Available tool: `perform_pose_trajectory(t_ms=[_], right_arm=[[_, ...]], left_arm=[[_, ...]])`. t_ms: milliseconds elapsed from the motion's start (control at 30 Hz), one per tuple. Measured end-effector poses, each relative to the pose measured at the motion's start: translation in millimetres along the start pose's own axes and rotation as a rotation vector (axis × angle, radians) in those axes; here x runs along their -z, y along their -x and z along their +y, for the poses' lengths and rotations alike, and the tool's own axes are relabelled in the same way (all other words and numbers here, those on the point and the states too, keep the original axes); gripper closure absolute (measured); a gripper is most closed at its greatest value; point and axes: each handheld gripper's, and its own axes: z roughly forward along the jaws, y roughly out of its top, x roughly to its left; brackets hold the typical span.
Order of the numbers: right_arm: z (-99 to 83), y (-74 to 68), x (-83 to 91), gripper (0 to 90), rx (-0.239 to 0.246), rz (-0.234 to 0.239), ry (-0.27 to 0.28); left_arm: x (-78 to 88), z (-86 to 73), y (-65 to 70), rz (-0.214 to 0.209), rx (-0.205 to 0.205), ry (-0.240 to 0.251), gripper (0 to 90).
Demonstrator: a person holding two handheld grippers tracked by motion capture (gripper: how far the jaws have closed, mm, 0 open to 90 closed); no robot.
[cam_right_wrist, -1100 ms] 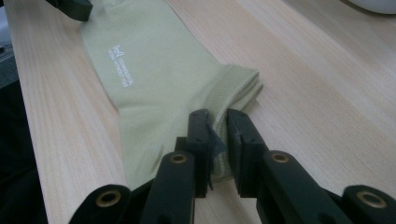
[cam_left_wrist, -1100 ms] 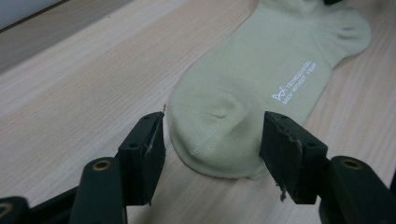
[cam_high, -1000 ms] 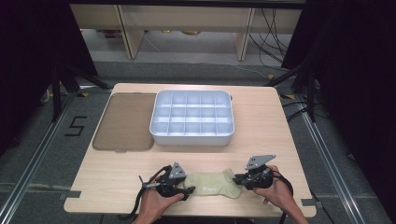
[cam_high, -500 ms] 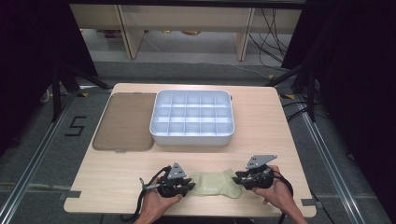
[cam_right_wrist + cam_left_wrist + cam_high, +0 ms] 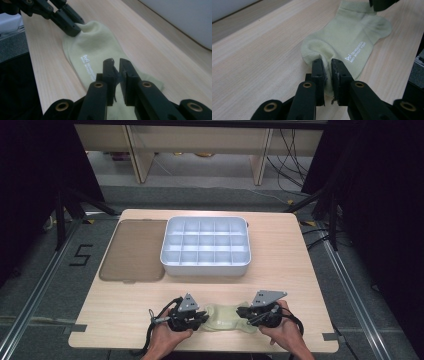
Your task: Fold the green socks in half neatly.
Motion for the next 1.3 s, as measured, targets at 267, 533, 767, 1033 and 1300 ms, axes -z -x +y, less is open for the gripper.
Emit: perform_pose_trajectory(t_ms=[267, 533, 767, 1033, 1300], right_arm=[[9.0, -17.2, -25.4, 87.1, 0.04, 0.064, -0.03], [15.6, -25.6, -54.9, 87.9, 0.073, 0.116, -0.049], [23.4, -36.0, -73.3, 87.9, 0.093, 0.136, -0.065], [25.1, -37.3, -81.5, 88.2, 0.077, 0.154, -0.071], [32.5, -10.0, -69.0, 88.2, 0.011, 0.066, -0.02]], left_arm=[[14.2, 4.8, -6.6, 0.001, -0.034, -0.005, 80.7], [30.0, 5.1, -15.6, -0.003, -0.021, -0.02, 80.6], [41.3, 7.6, -15.9, 0.009, -0.033, -0.026, 80.5], [40.5, 14.3, -8.2, 0.016, -0.083, -0.037, 80.5], [38.3, 17.5, -7.3, 0.002, -0.084, -0.043, 80.4]])
